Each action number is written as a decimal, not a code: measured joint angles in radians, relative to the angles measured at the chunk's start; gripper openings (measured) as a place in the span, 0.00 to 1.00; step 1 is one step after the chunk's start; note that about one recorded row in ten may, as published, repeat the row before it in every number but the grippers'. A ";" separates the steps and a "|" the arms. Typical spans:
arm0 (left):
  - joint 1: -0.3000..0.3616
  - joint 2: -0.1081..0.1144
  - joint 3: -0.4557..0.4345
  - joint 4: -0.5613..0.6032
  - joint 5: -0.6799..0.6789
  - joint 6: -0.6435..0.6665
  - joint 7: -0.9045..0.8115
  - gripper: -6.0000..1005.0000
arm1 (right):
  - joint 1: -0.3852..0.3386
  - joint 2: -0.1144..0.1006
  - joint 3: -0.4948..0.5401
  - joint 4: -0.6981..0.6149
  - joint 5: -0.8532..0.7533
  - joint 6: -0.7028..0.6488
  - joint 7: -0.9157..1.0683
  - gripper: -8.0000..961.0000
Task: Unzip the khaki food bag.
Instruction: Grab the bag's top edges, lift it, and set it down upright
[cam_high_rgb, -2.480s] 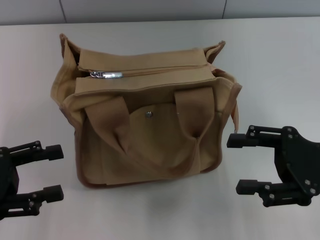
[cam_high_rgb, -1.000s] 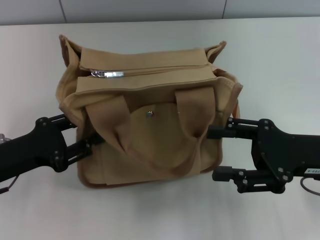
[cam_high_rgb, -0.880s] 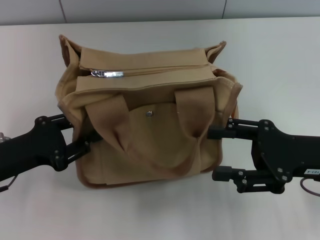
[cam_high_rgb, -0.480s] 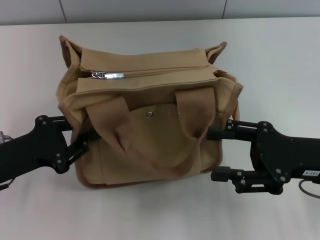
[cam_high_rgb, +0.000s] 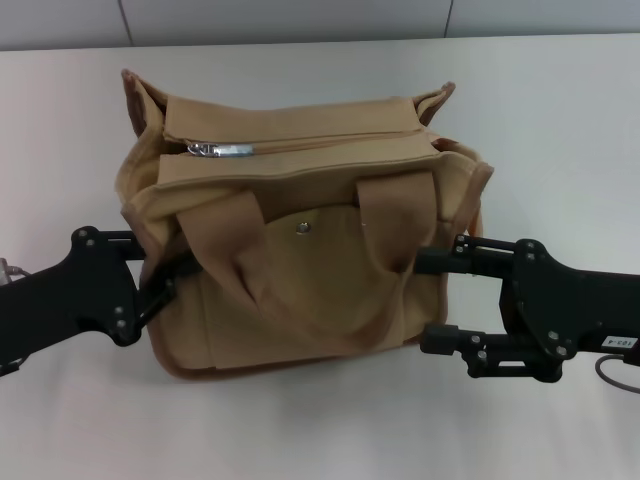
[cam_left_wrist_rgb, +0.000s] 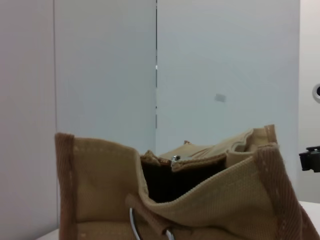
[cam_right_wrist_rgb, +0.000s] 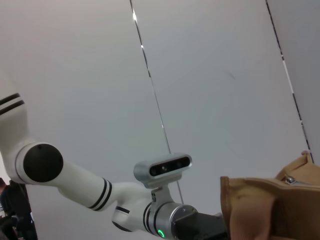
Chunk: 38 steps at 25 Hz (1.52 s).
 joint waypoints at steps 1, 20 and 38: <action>0.000 0.000 0.000 0.000 0.000 0.000 0.000 0.16 | 0.000 0.000 0.000 0.000 0.000 0.000 0.000 0.77; -0.126 0.044 -0.202 0.104 -0.014 -0.066 0.002 0.11 | -0.002 0.001 0.004 0.008 0.015 0.006 -0.002 0.77; -0.130 -0.031 -0.055 0.124 -0.065 0.112 0.181 0.09 | -0.011 0.002 0.004 0.101 0.316 0.069 -0.003 0.77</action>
